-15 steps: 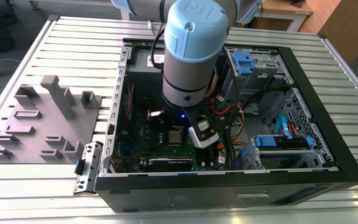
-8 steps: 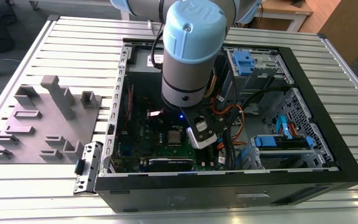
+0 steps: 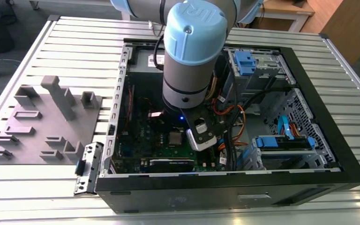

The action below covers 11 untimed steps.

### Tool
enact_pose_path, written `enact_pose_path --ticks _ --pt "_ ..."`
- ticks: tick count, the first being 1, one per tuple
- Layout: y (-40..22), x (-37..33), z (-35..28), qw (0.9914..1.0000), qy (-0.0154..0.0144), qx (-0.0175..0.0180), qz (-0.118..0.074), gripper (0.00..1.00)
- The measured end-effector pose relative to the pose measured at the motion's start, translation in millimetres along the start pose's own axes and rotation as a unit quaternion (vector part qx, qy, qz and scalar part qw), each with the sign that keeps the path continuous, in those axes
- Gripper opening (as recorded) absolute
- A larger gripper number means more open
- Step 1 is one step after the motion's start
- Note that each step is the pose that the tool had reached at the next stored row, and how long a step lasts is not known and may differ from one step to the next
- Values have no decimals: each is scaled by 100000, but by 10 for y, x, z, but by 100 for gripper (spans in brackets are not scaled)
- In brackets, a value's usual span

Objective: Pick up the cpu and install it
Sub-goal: 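Place the cpu into insertion slot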

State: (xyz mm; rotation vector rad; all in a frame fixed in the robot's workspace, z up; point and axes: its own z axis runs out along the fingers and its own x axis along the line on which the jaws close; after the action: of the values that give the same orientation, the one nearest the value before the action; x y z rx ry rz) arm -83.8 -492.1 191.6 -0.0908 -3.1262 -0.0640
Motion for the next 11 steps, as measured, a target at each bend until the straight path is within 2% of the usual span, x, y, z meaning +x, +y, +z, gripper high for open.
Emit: enact_pose_path --ticks 4,11 --pt "0 -3 1 99981 77 24 -1954 47" --pt "0 -5 8 99974 91 29 -2266 47"
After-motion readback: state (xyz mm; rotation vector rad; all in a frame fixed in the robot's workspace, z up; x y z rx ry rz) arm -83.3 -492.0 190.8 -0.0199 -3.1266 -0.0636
